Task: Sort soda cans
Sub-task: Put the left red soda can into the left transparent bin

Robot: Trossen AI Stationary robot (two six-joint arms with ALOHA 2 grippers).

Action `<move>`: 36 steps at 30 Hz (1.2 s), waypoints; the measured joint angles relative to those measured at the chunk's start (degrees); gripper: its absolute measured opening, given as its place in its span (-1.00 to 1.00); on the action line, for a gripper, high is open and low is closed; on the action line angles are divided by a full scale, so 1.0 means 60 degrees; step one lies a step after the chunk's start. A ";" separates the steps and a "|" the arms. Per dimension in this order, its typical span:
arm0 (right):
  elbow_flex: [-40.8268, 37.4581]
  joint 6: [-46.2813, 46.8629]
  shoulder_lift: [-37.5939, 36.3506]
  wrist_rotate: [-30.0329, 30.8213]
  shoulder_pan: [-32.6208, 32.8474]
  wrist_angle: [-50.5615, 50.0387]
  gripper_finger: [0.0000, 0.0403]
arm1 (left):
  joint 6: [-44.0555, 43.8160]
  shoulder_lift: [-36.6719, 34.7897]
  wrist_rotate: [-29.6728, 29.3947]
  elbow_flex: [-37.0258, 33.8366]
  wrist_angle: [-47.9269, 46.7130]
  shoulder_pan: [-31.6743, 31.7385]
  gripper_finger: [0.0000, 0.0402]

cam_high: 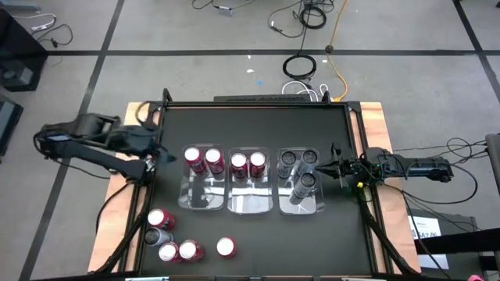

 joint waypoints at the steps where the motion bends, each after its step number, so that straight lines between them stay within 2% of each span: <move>1: 0.0000 0.0000 0.0000 0.0004 -0.0001 0.0000 -0.98 | -0.0056 0.0252 -0.0072 0.0000 0.0282 -0.0171 0.91; 5: 0.0000 0.0000 0.0000 0.0001 0.0001 0.0004 -0.98 | -0.0552 0.1248 -0.0455 0.0000 0.1319 -0.0910 0.91; 10: 0.0000 0.0000 0.0000 0.0000 0.0002 0.0001 -0.98 | -0.1762 0.2060 -0.0564 0.0000 0.1654 -0.1921 0.91; 15: 0.0000 0.0000 0.0000 0.0000 0.0002 0.0001 -0.98 | -0.3843 0.2338 -0.0914 0.0000 0.1633 -0.3291 0.91; 20: 0.0000 0.0000 0.0000 0.0000 0.0000 0.0004 -0.98 | -0.6182 0.2645 -0.1431 0.0000 0.1611 -0.5086 0.91; 24: 0.0000 0.0000 0.0000 0.0000 0.0002 0.0002 -0.98 | -0.7915 0.3061 -0.1500 0.0000 0.1031 -0.6279 0.91; 29: 0.0000 0.0000 0.0000 0.0000 0.0002 0.0003 -0.98 | -0.9623 0.3344 -0.1120 0.0000 -0.0081 -0.7304 0.91; 32: 0.0000 0.0000 0.0000 0.0000 -0.0001 0.0004 -0.98 | -0.9919 0.3341 -0.0728 0.0000 -0.0448 -0.7602 0.91; 36: 0.0001 0.0000 0.0000 0.0000 0.0003 0.0004 -0.98 | -1.0291 0.3391 0.0335 0.0000 -0.0278 -0.7677 0.91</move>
